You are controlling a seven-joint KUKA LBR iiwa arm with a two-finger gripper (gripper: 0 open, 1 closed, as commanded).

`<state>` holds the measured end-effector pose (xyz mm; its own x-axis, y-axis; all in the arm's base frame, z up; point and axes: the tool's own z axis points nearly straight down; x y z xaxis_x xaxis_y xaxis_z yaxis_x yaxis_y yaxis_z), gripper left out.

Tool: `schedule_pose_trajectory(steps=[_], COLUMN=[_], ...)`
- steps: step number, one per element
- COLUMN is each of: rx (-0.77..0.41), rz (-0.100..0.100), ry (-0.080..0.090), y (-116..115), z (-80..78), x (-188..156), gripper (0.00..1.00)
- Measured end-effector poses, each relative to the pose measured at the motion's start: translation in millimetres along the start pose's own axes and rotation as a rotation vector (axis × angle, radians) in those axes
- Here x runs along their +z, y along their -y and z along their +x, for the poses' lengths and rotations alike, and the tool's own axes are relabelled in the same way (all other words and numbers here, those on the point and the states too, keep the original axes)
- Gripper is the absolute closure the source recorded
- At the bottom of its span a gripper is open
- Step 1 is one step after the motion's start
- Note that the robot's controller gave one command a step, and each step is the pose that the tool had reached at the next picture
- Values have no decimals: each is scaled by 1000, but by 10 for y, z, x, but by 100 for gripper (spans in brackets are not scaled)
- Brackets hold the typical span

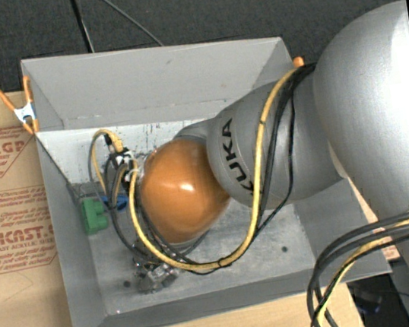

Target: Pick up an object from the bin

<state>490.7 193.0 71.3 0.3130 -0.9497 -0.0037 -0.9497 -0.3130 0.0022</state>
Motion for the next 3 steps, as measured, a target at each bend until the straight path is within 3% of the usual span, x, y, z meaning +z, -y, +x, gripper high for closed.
schedule_pose_trajectory(steps=[1,2,3], rx=[154,364,365], rz=[11,0,2], ry=[0,1,0], y=[284,307,313], z=[107,-153,-143], x=[-1012,-458,-470], gripper=[100,100,0])
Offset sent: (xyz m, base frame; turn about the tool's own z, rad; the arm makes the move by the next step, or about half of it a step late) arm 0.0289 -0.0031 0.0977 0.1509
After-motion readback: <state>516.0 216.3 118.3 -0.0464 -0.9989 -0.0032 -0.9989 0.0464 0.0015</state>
